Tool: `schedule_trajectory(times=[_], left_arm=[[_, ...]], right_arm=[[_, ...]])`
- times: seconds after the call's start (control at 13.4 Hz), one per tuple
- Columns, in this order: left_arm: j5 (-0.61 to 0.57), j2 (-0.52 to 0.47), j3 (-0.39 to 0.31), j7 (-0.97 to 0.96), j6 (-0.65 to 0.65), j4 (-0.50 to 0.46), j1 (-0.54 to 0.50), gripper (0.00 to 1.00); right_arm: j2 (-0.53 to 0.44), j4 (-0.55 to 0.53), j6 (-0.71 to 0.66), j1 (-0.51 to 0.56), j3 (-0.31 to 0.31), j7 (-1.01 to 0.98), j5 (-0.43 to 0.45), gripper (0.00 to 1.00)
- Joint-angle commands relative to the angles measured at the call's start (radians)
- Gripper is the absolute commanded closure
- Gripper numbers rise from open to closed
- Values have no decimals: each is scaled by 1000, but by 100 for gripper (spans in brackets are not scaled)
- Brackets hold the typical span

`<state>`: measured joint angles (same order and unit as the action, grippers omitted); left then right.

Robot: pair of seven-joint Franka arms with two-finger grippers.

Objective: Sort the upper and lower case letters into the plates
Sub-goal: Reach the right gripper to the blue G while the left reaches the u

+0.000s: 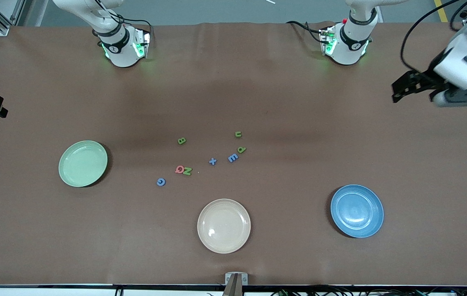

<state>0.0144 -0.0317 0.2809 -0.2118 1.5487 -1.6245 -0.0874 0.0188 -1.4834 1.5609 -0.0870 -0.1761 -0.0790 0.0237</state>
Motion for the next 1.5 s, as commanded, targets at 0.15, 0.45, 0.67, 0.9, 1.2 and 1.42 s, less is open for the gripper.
schedule_trajectory(times=[0.15, 0.45, 0.67, 0.9, 1.2, 1.42], left_arm=[[-63, 173, 191, -207, 94, 32, 26, 0], [-166, 350, 198, -441, 342, -37, 216, 0], [-287, 521, 199, -799, 494, -32, 362, 0], [-336, 648, 198, -1025, 615, -35, 464, 2], [-386, 756, 195, -1170, 729, -37, 548, 17], [-419, 786, 193, -1169, 745, -28, 558, 26]], right_arm=[[41, -12, 18, -128, 1, 59, 1, 0], [144, -14, 109, -287, 1, 383, 5, 0], [266, -28, 158, -332, 3, 441, -11, 0], [393, -57, 310, -339, 1, 449, -178, 0], [490, -126, 508, -347, 1, 450, -202, 0], [584, -127, 635, -347, 1, 450, -202, 0]])
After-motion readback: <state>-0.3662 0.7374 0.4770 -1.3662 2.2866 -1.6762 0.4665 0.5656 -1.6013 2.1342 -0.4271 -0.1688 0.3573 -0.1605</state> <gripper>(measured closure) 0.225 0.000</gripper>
